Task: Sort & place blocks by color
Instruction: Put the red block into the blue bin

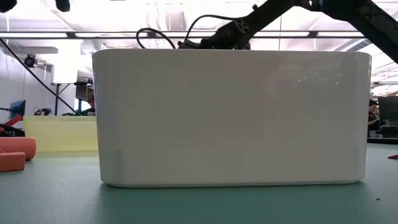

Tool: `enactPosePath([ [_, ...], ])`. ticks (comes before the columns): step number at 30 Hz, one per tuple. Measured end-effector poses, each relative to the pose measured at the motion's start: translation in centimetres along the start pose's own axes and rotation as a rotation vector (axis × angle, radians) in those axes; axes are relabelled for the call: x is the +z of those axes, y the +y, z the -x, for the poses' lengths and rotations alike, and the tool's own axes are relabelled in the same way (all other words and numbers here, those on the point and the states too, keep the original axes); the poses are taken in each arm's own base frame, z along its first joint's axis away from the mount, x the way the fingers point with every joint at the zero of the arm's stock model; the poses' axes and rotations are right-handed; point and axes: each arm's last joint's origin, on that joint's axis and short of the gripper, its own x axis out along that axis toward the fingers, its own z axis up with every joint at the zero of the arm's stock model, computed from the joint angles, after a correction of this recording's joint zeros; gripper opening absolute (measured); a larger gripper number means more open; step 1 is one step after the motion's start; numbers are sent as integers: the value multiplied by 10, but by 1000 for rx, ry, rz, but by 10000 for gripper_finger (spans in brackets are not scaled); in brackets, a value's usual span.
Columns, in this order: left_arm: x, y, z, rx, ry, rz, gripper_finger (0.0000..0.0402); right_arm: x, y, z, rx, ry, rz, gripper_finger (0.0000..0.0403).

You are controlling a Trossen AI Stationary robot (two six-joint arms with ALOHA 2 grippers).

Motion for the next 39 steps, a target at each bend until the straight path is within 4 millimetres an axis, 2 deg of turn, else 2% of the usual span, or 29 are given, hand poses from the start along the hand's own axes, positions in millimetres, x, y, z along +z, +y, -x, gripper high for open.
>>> enactPosePath([
  [5, 1, 1, 0, 2, -2, 4, 1, -10, 0, -8, -50, 16, -45, 208],
  [16, 1, 1, 0, 8, -1, 4, 1, -15, 4, -21, -17, 19, -103, 205],
  [19, 1, 1, 0, 9, -2, 6, 1, -16, 5, -22, -22, 21, -103, 187],
  [25, 1, 1, 0, 8, -1, 4, 1, -16, 5, -22, -21, 22, -112, 126],
  [29, 1, 1, 0, 8, 0, 3, 1, -16, 5, -22, -17, 22, -112, 120],
  [34, 1, 1, 0, 8, 0, 4, 1, -11, 7, -14, 3, 15, -147, 120],
  [39, 1, 1, 0, 8, -1, 5, 1, 8, 8, 18, 5, -46, -250, 120],
])
